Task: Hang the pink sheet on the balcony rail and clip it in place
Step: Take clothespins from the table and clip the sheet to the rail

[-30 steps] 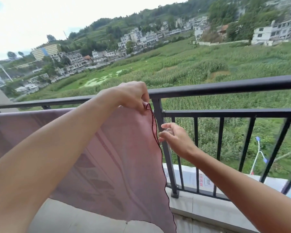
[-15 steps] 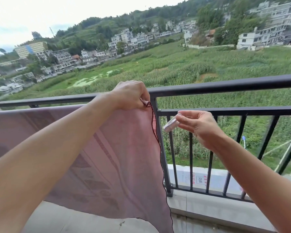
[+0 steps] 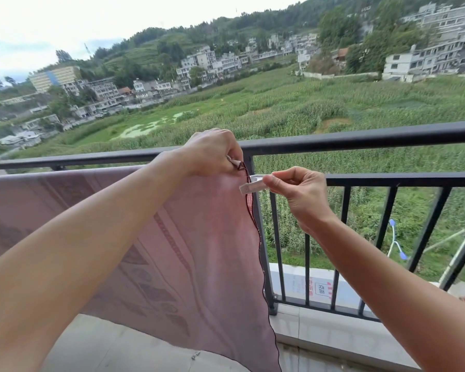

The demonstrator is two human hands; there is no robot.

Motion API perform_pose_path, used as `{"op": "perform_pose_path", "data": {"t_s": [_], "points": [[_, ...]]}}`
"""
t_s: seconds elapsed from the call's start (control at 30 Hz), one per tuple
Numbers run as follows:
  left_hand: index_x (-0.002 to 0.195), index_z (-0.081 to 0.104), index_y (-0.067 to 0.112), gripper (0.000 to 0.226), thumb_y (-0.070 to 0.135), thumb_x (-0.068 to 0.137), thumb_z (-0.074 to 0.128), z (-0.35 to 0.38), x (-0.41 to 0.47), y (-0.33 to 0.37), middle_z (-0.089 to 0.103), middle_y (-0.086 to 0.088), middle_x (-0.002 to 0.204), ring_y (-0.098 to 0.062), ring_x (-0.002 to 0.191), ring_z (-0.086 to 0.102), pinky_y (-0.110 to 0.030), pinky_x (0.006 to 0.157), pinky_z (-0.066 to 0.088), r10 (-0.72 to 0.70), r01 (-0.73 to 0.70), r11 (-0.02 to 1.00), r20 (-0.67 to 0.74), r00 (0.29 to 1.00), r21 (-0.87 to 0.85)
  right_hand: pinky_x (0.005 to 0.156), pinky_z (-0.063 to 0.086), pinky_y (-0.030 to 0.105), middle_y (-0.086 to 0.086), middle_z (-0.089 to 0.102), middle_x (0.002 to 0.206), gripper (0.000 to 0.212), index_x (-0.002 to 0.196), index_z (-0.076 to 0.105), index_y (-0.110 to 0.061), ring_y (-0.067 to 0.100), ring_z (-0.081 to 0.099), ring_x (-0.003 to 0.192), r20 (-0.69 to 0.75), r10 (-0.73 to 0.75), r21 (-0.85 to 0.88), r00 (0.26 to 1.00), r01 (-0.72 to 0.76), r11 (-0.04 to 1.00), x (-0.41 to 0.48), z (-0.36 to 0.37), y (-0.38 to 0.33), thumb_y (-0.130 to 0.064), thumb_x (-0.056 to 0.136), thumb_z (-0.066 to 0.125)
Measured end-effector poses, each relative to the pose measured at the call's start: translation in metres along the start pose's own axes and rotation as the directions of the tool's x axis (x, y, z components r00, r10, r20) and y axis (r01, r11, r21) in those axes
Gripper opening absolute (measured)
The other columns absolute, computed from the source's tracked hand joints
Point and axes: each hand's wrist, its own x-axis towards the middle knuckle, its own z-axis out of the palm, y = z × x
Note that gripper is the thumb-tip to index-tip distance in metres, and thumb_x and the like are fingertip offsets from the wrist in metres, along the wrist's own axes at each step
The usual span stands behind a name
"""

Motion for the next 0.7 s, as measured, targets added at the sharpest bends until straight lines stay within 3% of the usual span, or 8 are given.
{"op": "perform_pose_path", "data": {"t_s": [0.13, 0.27, 0.33, 0.43, 0.6, 0.67, 0.7], "points": [[0.062, 0.064, 0.04, 0.017, 0.041, 0.073, 0.078, 0.0, 0.006, 0.0, 0.059, 0.018, 0.073, -0.014, 0.085, 0.058, -0.032, 0.071, 0.047, -0.014, 0.014, 1.0, -0.008, 1.0, -0.007, 0.077, 0.056, 0.036, 0.021, 0.072, 0.083, 0.036, 0.084, 0.071, 0.003, 0.021, 0.066, 0.072, 0.011, 0.025, 0.005, 1.0, -0.025, 1.0, 0.001, 0.011, 0.015, -0.02, 0.06, 0.084], [0.071, 0.07, 0.033, 0.01, 0.032, 0.073, 0.08, 0.002, 0.005, -0.003, 0.063, 0.012, 0.081, -0.015, 0.085, 0.057, -0.036, 0.077, 0.05, -0.007, 0.002, 0.997, -0.054, 0.999, -0.075, 0.076, 0.058, 0.035, 0.019, 0.073, 0.096, 0.052, 0.105, 0.068, 0.0, 0.021, 0.069, 0.084, 0.05, 0.06, -0.043, 0.997, -0.058, 0.997, -0.001, 0.007, 0.021, -0.025, 0.063, 0.084], [0.089, 0.075, 0.024, 0.014, 0.024, 0.075, 0.078, -0.001, -0.001, -0.003, 0.06, 0.01, 0.088, -0.012, 0.084, 0.052, -0.034, 0.08, 0.046, -0.004, -0.01, 0.993, -0.118, 0.993, -0.12, 0.076, 0.059, 0.034, 0.012, 0.072, 0.101, 0.066, 0.121, 0.061, -0.006, 0.019, 0.07, 0.089, 0.095, 0.092, -0.076, 0.991, -0.085, 0.993, -0.002, 0.002, 0.02, -0.028, 0.062, 0.084], [0.116, 0.064, 0.015, 0.038, 0.006, 0.079, 0.067, -0.006, -0.021, -0.004, 0.048, 0.014, 0.091, -0.005, 0.081, 0.044, -0.023, 0.078, 0.038, -0.042, -0.005, 0.974, -0.203, 0.978, -0.226, 0.077, 0.06, 0.035, 0.005, 0.068, 0.11, 0.081, 0.135, 0.049, -0.016, 0.015, 0.071, 0.096, 0.101, 0.095, -0.15, 0.99, -0.079, 0.985, -0.005, -0.01, 0.019, -0.034, 0.064, 0.083], [0.133, 0.04, 0.023, 0.052, -0.005, 0.09, 0.048, 0.021, -0.088, -0.006, 0.057, 0.004, 0.108, 0.003, 0.082, 0.056, -0.016, 0.073, 0.043, -0.203, -0.004, 0.887, -0.397, 0.895, -0.462, 0.067, 0.056, 0.026, 0.007, 0.071, 0.103, 0.064, 0.13, 0.053, -0.018, 0.016, 0.07, 0.092, -0.042, 0.05, -0.228, 0.998, -0.059, 0.972, -0.025, -0.037, 0.028, -0.041, 0.074, 0.076], [0.135, 0.037, 0.028, 0.049, 0.002, 0.095, 0.048, 0.056, -0.117, -0.006, 0.057, 0.005, 0.109, -0.009, 0.082, 0.062, -0.021, 0.072, 0.051, -0.256, 0.024, 0.834, -0.348, 0.902, -0.551, 0.061, 0.054, 0.025, 0.01, 0.072, 0.096, 0.055, 0.127, 0.055, -0.016, 0.017, 0.07, 0.085, -0.041, 0.069, -0.245, 0.997, -0.077, 0.966, -0.041, -0.042, 0.036, -0.038, 0.08, 0.072], [0.136, 0.035, 0.029, 0.048, 0.006, 0.096, 0.049, 0.078, -0.131, -0.003, 0.056, 0.005, 0.108, -0.014, 0.079, 0.064, -0.027, 0.072, 0.055, -0.289, 0.076, 0.786, -0.256, 0.923, -0.613, 0.06, 0.053, 0.025, 0.011, 0.073, 0.093, 0.049, 0.125, 0.056, -0.015, 0.016, 0.07, 0.08, -0.018, 0.091, -0.254, 0.996, -0.093, 0.963, -0.051, -0.042, 0.042, -0.035, 0.082, 0.071]]}}
